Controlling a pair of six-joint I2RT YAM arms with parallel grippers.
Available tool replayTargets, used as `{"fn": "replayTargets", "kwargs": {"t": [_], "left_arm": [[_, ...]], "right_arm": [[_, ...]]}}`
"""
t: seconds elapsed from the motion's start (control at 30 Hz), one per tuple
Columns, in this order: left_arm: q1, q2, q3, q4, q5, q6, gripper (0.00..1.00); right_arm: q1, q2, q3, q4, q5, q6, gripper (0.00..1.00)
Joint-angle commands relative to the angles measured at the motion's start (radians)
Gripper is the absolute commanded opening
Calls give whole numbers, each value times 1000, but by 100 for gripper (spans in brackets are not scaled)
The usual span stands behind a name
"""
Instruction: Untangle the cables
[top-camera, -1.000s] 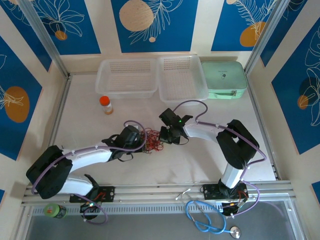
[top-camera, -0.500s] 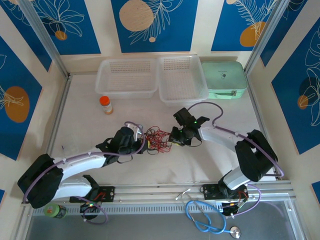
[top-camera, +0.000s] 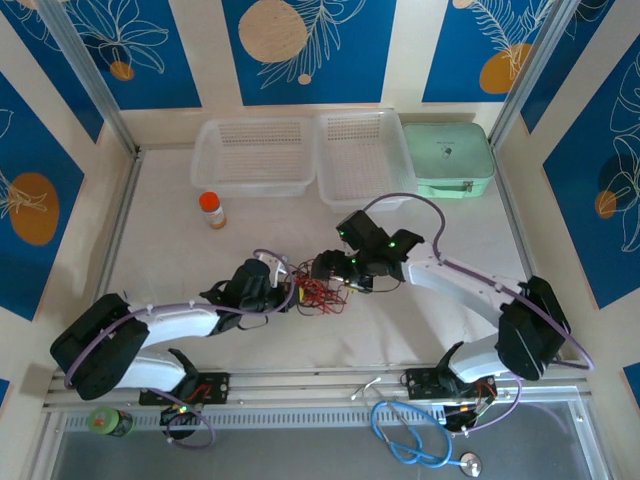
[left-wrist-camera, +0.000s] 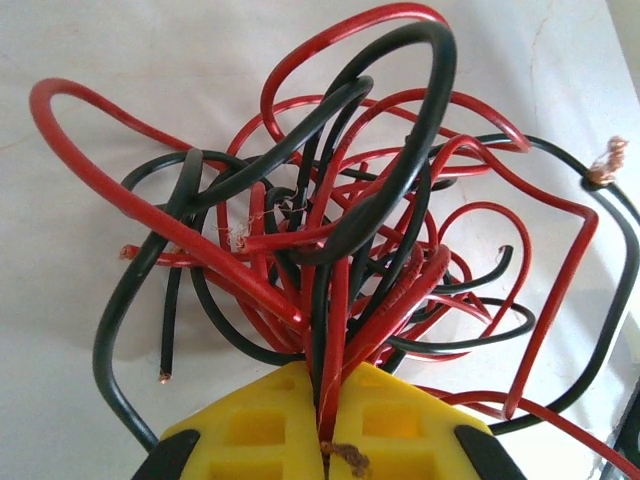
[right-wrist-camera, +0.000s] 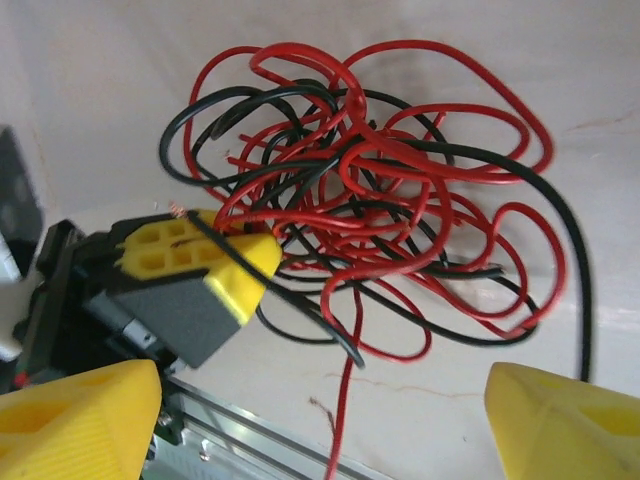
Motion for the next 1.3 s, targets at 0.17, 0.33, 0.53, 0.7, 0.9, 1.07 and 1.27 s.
{"fn": "replayTargets", "kwargs": {"t": [0.17,0.33,0.53,0.7,0.9,1.07,1.27], "left_arm": [[4,-27,-20,81,30,-15,0],[5,-80,-48,75,16,-21,1],[6,-186,-71,-37,-27,-5,1],[15,-295,-89,-158,-103,-1,3],[25,-349,-111,-136,-107,-25,10],[27,-294,-110,-120,-128,-55,17],[27,-186,-87,-83,-120,-73,24]], "right_arm": [[-46,172,-95,224,-52,210,62],[-59,219,-110,241,-53,214,24],[-71,156,-147,176,25,162,0],[-76,116,-160,104,106,2,0],[-95,129,-229,162,96,-100,0],[-99,108,-244,181,55,-104,3],[-91,-18,-228,128,89,-269,32]]}}
